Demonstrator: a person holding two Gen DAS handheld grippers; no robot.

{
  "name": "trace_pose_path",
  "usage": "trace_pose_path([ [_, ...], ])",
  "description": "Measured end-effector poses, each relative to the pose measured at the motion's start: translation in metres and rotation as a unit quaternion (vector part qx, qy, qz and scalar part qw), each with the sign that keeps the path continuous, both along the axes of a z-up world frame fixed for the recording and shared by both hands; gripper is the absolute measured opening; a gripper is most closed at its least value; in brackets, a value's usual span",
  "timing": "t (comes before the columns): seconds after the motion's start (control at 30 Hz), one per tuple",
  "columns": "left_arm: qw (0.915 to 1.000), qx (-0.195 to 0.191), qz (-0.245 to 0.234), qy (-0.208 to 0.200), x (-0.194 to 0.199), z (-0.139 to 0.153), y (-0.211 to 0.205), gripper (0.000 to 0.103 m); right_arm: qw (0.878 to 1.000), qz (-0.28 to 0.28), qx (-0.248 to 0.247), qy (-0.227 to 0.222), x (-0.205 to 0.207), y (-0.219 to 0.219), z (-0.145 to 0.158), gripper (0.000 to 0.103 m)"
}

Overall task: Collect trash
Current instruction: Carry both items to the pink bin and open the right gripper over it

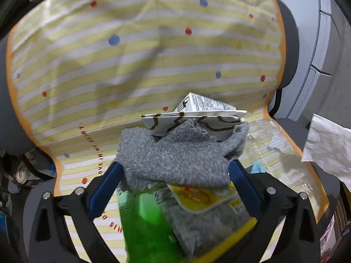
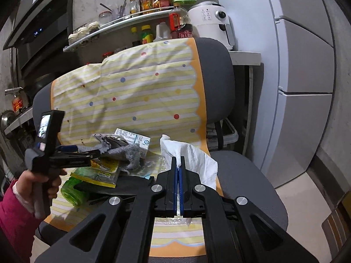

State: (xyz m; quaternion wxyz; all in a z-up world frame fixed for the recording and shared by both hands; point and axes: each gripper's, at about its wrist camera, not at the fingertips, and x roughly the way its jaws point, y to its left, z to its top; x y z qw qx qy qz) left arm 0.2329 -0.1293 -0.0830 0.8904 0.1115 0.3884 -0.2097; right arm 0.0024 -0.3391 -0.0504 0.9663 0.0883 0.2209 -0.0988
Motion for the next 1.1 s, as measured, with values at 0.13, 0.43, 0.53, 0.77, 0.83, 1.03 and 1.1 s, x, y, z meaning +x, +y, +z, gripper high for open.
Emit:
trace_pose_path([
  [0.13,0.9998,0.001,0.005,0.019,0.011,-0.007,0.003,0.039,1.000,0.000,0.002,0.003,-0.001,-0.002,-0.002,0.001],
  [0.43,0.9934,-0.081,0.020,-0.079,-0.023,0.068,0.030,0.006,1.000,-0.013,-0.006,-0.018,-0.021,-0.002,0.007,0.001],
  [0.53,0.9854,-0.122,0.024,-0.116,-0.048,0.108,0.047,0.006,0.999,-0.022,-0.004,-0.028,-0.033,-0.004,0.012,0.001],
  [0.77,0.9715,-0.175,-0.044,-0.153,-0.126,0.155,0.049,0.006,0.998,-0.036,0.006,-0.052,-0.073,-0.008,0.026,0.001],
  [0.83,0.9692,-0.184,-0.073,-0.146,-0.147,0.155,0.042,0.006,0.998,-0.042,0.004,-0.052,-0.085,-0.010,0.028,0.001],
  [1.03,0.9583,-0.208,-0.158,-0.115,-0.203,0.130,-0.004,0.006,0.995,-0.092,-0.004,-0.033,-0.142,-0.024,0.016,0.001],
  [1.1,0.9522,-0.212,-0.188,-0.113,-0.223,0.118,-0.024,0.006,0.993,-0.112,-0.004,-0.024,-0.158,-0.032,0.008,0.002],
])
